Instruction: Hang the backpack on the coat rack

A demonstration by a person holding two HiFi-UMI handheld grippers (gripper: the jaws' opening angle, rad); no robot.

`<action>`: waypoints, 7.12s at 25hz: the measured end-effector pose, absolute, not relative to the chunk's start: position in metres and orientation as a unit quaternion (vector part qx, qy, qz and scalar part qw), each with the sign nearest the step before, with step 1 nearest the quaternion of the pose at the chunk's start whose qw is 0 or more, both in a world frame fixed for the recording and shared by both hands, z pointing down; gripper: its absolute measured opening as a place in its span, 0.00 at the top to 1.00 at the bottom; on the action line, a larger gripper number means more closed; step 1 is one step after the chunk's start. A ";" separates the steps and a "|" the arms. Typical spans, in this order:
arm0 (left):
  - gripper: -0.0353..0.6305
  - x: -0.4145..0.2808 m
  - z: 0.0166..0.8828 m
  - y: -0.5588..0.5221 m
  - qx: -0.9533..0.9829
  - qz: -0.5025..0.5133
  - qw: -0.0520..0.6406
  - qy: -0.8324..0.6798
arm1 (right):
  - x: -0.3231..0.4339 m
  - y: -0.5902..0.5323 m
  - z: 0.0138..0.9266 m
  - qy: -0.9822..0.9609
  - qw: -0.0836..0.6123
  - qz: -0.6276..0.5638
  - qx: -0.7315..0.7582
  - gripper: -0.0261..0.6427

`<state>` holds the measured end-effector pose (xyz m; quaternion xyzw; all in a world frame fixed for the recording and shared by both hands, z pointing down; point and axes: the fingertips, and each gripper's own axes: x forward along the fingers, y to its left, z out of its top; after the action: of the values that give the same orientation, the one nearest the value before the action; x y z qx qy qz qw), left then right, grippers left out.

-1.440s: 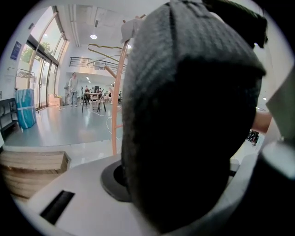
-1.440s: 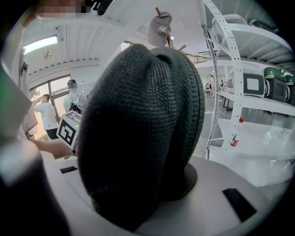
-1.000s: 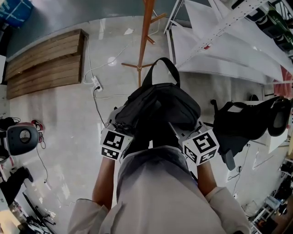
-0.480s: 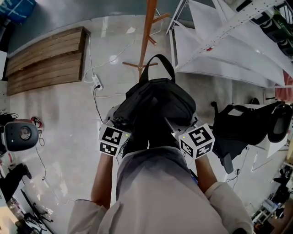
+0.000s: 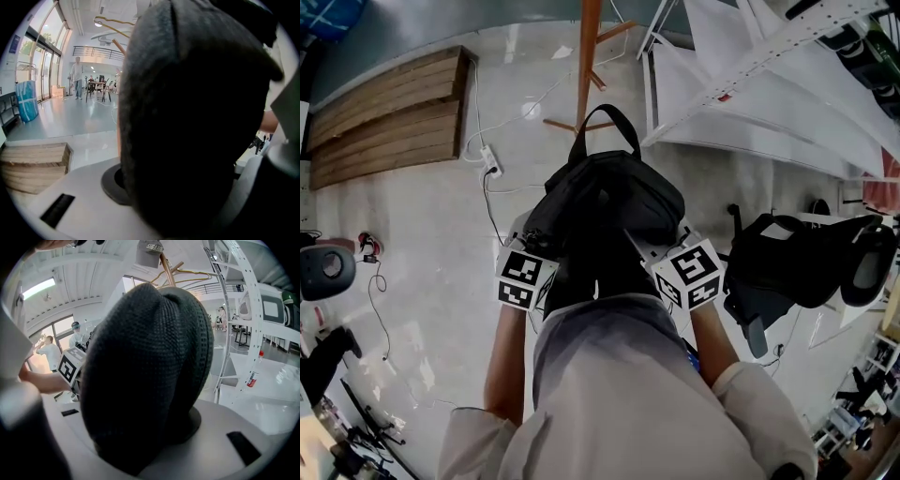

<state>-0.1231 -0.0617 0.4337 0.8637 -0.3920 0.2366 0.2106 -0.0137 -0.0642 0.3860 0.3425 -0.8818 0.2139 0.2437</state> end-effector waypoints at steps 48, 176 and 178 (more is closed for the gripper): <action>0.71 -0.098 0.548 -0.151 0.817 0.278 0.296 -0.410 | 0.010 -0.170 0.503 -0.873 0.284 0.268 0.292 0.70; 0.40 -0.133 0.743 -0.301 0.783 0.293 0.319 -0.446 | 0.016 -0.352 0.703 -0.816 0.338 0.315 0.348 0.29; 0.40 -0.133 0.738 -0.298 0.782 0.289 0.320 -0.449 | 0.018 -0.350 0.699 -0.815 0.335 0.315 0.354 0.30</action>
<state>-0.1330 -0.2983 0.7381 0.7824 -0.4494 0.2894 0.3197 0.0175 -0.3497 0.6987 0.3535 -0.8147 0.3152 0.3347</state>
